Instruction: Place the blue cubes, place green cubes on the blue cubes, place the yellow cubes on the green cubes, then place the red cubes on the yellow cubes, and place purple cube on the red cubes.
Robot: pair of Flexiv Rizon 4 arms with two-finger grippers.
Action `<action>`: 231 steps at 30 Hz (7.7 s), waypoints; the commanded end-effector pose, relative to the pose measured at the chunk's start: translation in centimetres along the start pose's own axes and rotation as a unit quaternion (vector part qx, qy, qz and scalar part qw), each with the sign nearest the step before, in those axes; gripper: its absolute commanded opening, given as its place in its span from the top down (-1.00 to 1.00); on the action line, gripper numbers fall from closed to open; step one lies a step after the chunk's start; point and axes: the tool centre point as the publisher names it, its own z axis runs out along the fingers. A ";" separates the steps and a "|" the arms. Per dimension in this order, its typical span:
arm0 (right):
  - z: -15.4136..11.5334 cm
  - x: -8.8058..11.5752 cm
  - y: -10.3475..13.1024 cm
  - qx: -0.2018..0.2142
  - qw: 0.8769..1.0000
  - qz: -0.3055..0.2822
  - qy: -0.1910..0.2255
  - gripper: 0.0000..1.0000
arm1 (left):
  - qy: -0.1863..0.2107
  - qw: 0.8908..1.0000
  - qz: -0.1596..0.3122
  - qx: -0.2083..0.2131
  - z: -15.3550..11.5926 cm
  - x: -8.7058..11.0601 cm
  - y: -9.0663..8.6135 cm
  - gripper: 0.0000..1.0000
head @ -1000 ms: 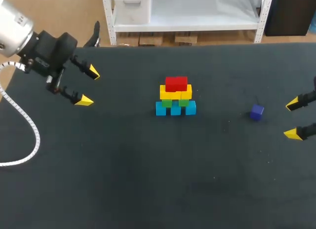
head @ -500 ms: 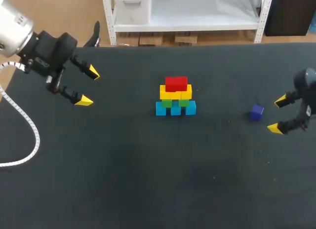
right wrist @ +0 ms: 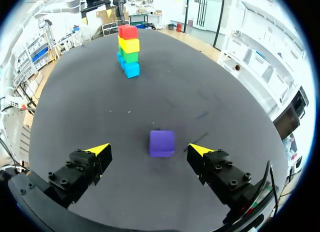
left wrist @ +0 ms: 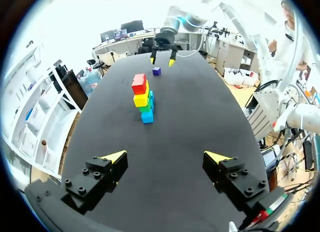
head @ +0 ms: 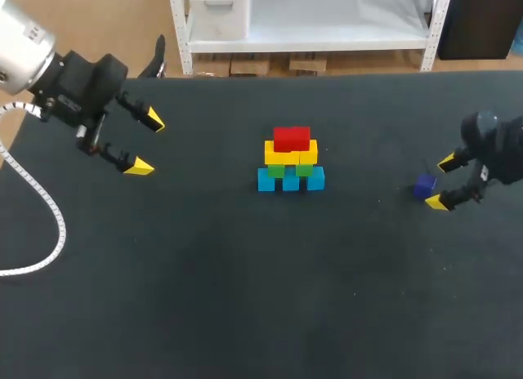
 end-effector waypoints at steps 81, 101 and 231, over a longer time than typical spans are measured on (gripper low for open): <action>0.4 -24.8 6.2 -0.091 0.974 -0.206 -0.036 1.00 | -0.001 1.000 0.001 0.001 -0.1 0.1 0.0 -1.00; 5.4 -25.7 6.6 -0.108 0.973 -0.203 -0.026 1.00 | -0.001 1.000 0.001 0.001 -0.1 0.1 0.0 -1.00; -11.1 -6.6 8.5 -0.041 0.989 -0.078 -0.115 -1.00 | -0.001 1.000 0.001 0.001 -0.1 0.1 0.0 -1.00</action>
